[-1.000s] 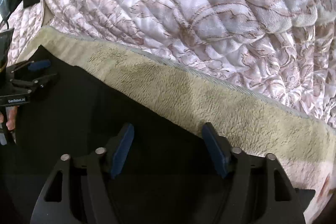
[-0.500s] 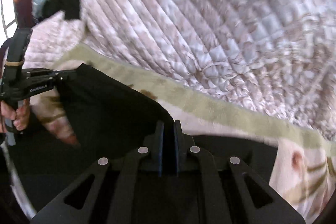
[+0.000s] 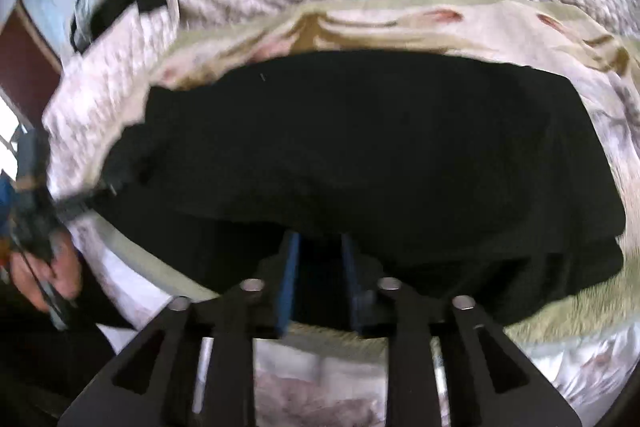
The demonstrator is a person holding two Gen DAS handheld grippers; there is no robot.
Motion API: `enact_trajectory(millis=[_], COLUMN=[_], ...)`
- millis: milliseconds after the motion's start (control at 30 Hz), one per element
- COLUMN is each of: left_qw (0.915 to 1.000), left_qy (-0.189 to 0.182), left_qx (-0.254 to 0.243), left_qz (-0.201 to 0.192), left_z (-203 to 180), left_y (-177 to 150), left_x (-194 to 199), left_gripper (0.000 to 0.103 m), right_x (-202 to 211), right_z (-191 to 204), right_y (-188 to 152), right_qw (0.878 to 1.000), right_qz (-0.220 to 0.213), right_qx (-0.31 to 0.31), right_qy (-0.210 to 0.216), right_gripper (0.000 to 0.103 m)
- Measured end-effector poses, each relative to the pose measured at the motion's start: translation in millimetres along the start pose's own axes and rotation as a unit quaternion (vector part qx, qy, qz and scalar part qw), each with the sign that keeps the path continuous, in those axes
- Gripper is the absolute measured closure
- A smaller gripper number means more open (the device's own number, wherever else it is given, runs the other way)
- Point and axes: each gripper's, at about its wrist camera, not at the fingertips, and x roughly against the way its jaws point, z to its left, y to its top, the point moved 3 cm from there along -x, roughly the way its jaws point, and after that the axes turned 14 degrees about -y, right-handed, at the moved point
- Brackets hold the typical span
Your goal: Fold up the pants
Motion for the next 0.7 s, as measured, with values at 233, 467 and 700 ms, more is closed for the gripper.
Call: enact_trajectory(millis=[233, 467, 700], left_qw=[0.9977, 0.9897, 0.9888], left_qy=[0.031, 0.121, 0.135], left_qx=[-0.037, -0.075, -0.064], left_qz=[-0.048, -0.01, 0.008], left_z=[-15.4, -3.6, 13.3], left_y=[43.3, 88.2, 90.7], left_x=[3.5, -69.7, -94.4], left_gripper=[0.052, 0.051, 0.095], right_x=[14.9, 28.0, 20.5], right_z=[-35.6, -72.3, -101.5], right_y=[-5.9, -12.9, -21.4], right_qw=[0.991, 0.969, 0.954], right_qz=[-0.038, -0.064, -0.047], right_qx=[-0.13, -0.235, -0.282], right_qy=[0.007, -0.04, -0.093], right_gripper=[0.05, 0.05, 0.05])
